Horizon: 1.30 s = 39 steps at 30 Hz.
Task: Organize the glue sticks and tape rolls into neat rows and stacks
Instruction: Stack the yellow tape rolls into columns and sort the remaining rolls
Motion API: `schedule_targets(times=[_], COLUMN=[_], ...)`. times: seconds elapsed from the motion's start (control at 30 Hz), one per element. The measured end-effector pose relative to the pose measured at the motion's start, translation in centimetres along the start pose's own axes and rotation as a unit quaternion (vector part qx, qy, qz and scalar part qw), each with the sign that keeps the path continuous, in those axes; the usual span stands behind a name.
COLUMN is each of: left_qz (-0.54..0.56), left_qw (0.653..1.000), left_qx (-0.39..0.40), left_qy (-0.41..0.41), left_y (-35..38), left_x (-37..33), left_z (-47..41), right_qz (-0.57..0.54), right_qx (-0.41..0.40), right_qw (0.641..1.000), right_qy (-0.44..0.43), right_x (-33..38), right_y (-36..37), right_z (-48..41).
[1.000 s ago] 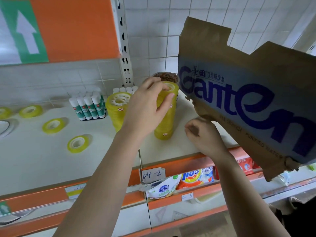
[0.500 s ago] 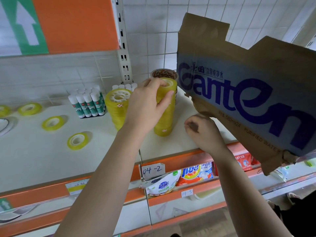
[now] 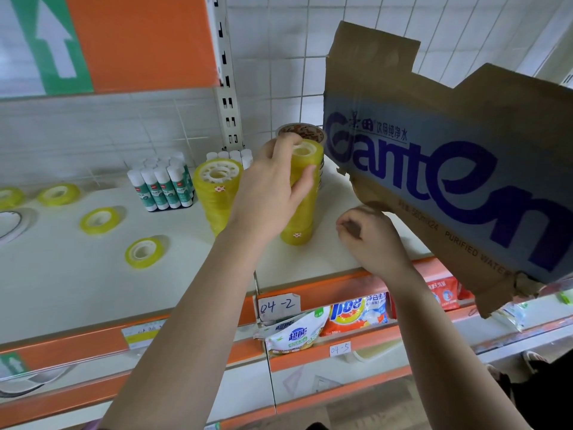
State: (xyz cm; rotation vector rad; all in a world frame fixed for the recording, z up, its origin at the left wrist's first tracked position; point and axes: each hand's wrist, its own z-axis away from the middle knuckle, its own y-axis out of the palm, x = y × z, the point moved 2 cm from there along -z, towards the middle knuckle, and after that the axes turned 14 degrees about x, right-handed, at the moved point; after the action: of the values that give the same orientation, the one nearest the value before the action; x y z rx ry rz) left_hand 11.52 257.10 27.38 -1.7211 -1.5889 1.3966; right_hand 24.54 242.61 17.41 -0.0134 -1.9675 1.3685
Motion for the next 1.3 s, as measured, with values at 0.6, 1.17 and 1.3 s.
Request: schedule_targets(times=[0.6, 1.17, 1.3], left_qz=[-0.057, -0.118, -0.142], left_qw=[0.996, 0.987, 0.982], left_qx=[-0.041, -0.109, -0.101], left_qy=[0.062, -0.018, -0.079], left_y=[-3.0, -9.5, -11.6], left_x=[0.5, 9.2, 13.9], left_z=[1.8, 9.2, 13.1], right_qz=[-0.034, 0.022, 0.003], right_qx=[-0.039, -0.21, -0.17], right_qw=[0.998, 0.953, 0.955], right_qy=[0.019, -0.217, -0.243], right_x=[2.5, 18.6, 23.5], right_y=[-2.4, -5.2, -0.7], right_z=[0.4, -0.7, -2.5])
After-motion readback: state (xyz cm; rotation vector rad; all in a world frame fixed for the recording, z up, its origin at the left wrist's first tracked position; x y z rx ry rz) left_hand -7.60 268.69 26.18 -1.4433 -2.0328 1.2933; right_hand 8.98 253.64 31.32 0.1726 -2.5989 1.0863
